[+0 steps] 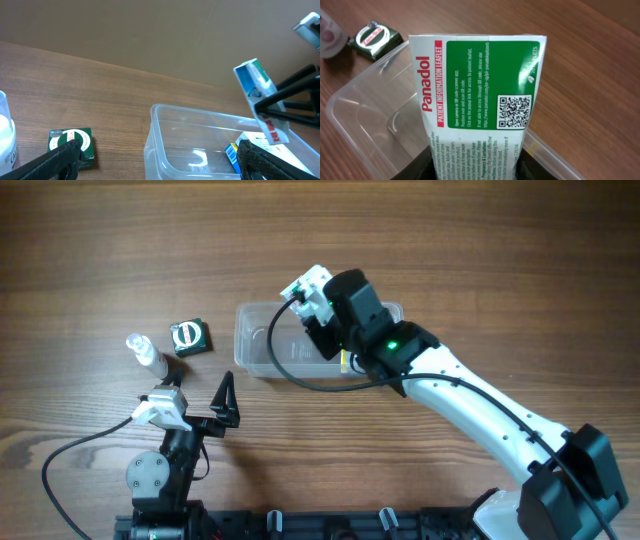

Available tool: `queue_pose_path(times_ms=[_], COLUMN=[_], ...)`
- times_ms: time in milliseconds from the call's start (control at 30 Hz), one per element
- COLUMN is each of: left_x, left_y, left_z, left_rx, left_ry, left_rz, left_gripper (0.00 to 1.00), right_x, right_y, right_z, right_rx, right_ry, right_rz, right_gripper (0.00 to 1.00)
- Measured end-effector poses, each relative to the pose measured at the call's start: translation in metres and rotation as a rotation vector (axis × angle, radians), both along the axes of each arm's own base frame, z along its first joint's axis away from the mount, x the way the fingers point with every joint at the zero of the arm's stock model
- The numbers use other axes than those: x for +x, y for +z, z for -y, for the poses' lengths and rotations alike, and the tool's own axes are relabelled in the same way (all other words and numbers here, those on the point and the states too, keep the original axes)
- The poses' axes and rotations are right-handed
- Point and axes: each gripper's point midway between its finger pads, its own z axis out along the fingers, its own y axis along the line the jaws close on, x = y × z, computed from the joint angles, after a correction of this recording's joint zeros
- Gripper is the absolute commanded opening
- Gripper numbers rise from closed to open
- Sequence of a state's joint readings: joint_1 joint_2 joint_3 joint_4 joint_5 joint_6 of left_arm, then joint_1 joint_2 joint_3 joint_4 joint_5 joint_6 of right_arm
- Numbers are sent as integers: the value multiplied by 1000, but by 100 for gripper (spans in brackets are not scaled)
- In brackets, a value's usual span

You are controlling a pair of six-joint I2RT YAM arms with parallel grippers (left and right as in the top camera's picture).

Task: Pack container
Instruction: 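Carry the Panadol box over the container's left side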

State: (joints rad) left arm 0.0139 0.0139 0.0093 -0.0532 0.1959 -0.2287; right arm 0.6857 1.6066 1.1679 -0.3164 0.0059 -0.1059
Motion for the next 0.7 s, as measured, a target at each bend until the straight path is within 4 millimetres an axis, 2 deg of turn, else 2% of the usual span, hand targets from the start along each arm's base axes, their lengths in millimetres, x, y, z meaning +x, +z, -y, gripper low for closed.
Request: queue_pose_path(times_ms=[167,600,700], left_x=[0,0,0], left_y=[0,0,0], left_z=[0,0,0], left_rx=[0,0,0], left_ry=[0,0,0], left_rz=[0,0,0], left_gripper=[100,100,100], right_x=[-4,-2,-3], right_y=[2,1,1], right_z=[-9,-11,-12], right_rx=[-21,-62,-88], right_ry=[31,74,114], right_rz=[34,74,95], right_gripper=[40,43,38])
